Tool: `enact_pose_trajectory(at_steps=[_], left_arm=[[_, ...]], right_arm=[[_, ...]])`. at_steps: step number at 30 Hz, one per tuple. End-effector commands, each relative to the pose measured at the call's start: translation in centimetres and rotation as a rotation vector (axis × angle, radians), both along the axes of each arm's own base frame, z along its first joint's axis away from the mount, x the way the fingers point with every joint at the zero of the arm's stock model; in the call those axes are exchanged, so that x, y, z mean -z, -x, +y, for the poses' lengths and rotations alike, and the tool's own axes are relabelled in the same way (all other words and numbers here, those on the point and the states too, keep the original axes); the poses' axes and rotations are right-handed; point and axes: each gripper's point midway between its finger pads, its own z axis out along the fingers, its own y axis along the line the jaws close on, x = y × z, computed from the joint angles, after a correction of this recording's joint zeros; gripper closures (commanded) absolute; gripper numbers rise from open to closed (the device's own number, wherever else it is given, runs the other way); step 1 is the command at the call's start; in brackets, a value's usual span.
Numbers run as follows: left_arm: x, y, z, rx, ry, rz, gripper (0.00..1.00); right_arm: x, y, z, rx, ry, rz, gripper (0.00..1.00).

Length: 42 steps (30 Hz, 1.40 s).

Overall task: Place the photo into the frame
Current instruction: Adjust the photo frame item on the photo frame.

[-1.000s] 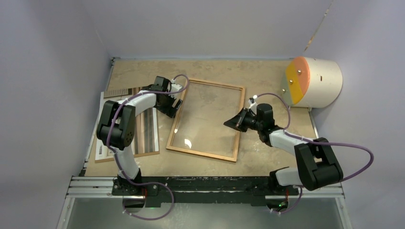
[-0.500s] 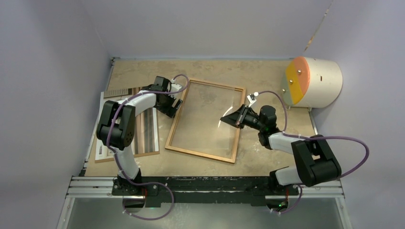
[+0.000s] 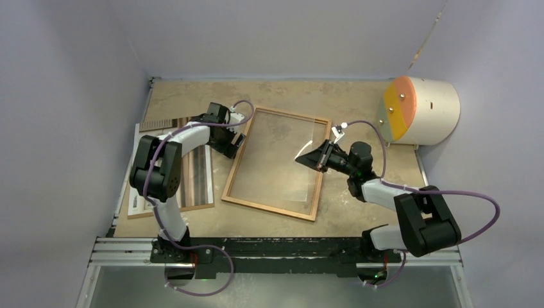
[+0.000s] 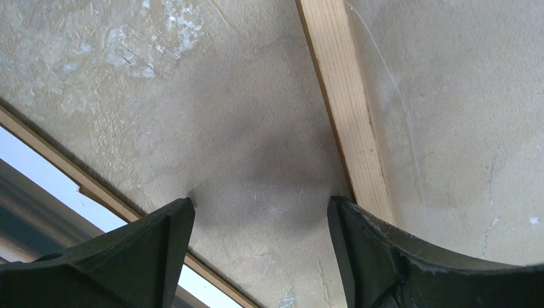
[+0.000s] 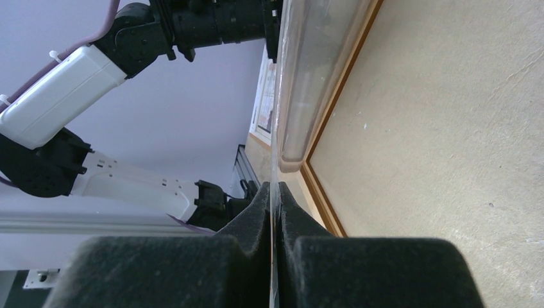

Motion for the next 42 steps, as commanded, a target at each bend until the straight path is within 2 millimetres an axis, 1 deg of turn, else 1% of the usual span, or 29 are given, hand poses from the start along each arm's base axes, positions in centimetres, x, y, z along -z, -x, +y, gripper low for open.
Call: enact_pose_trajectory(at_steps=[1,9,11,17,22,25,33,35,39,42], left_arm=[[0.7,1.5,-0.6,0.018,0.021,0.046,0.2],[0.8,1.5,-0.7,0.013,0.027,0.049,0.2],[0.8,1.6,-0.7,0.014,0.03,0.05,0.2],[1.0,1.7,-0.7,0.019,0.029,0.052,0.2],[1.0,1.7,-0.8,0.017,0.034,0.053,0.2],[0.9,1.7,-0.8,0.015,0.035,0.051,0.2],[0.7,1.6,-0.8,0.016,0.034,0.046,0.2],[0.8,1.6,-0.7,0.015,0.032,0.047,0.2],[0.8,1.7,-0.7,0.014,0.032,0.046,0.2],[0.7,1.7,-0.7,0.014,0.032,0.043,0.2]], right_arm=[[-2.6,0.4,0.9,-0.059,-0.026,-0.106,1.0],[-3.0,0.3,1.6,-0.054,-0.058,-0.092,1.0],[-2.7,0.1,1.4,-0.017,-0.076,-0.05,1.0],[-3.5,-0.1,1.0,0.045,-0.119,-0.029,1.0],[-4.2,-0.3,1.3,0.053,-0.105,-0.043,1.0],[-4.0,-0.3,1.5,0.056,-0.076,-0.043,1.0],[-4.7,-0.4,2.2,0.071,-0.019,-0.078,1.0],[-4.6,-0.4,2.1,0.072,-0.01,-0.08,1.0],[-3.7,-0.1,1.9,0.068,0.033,-0.083,1.0],[-2.4,0.5,1.9,0.039,0.067,-0.062,1.0]])
